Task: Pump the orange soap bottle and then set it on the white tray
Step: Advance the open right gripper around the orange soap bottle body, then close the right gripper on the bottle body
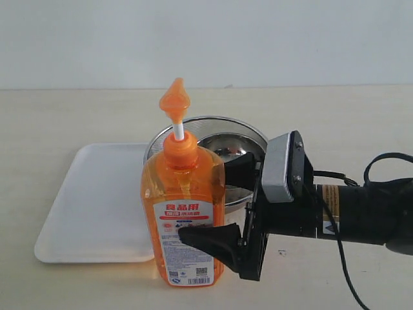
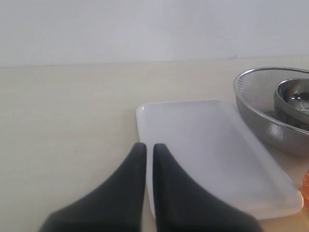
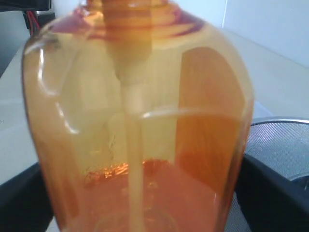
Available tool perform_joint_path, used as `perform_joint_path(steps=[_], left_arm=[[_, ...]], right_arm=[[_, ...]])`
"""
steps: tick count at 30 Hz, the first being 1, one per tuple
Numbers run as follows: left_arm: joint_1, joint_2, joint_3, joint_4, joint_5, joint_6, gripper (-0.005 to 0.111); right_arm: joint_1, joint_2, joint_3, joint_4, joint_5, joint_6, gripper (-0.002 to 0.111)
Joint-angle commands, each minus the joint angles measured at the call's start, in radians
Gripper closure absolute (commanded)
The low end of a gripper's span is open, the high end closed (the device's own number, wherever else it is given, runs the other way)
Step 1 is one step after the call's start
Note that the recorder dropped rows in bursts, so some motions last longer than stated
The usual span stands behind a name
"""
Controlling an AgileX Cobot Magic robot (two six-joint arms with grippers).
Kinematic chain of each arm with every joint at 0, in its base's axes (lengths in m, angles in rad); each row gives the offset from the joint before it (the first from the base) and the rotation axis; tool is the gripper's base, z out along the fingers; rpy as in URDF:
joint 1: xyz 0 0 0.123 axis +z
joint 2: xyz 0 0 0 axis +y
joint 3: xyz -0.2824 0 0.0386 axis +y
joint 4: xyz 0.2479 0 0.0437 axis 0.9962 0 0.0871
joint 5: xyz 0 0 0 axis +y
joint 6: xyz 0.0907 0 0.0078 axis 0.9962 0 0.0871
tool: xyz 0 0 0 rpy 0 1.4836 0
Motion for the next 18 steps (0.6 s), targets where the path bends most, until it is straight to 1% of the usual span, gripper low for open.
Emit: perform_joint_path(steps=[1, 7, 9, 11, 14, 18], left_arm=[[0.002, -0.003, 0.003, 0.0, 0.0, 0.004, 0.102], [0.002, -0.003, 0.003, 0.0, 0.0, 0.004, 0.102], [0.002, -0.003, 0.003, 0.0, 0.0, 0.004, 0.102], [0.002, -0.003, 0.003, 0.0, 0.0, 0.004, 0.102], [0.002, -0.003, 0.003, 0.0, 0.0, 0.004, 0.102], [0.002, -0.003, 0.003, 0.0, 0.0, 0.004, 0.102]], right_arm=[[0.001, 0.003, -0.013, -0.017, -0.012, 0.001, 0.022], [0.004, 0.003, -0.026, -0.017, -0.012, 0.011, 0.022], [0.03, 0.003, -0.03, -0.003, -0.012, 0.009, 0.022], [0.078, 0.003, -0.036, 0.042, -0.012, -0.021, 0.022], [0.106, 0.003, -0.036, 0.106, -0.012, -0.056, 0.022], [0.127, 0.003, -0.036, 0.122, -0.012, -0.055, 0.022]])
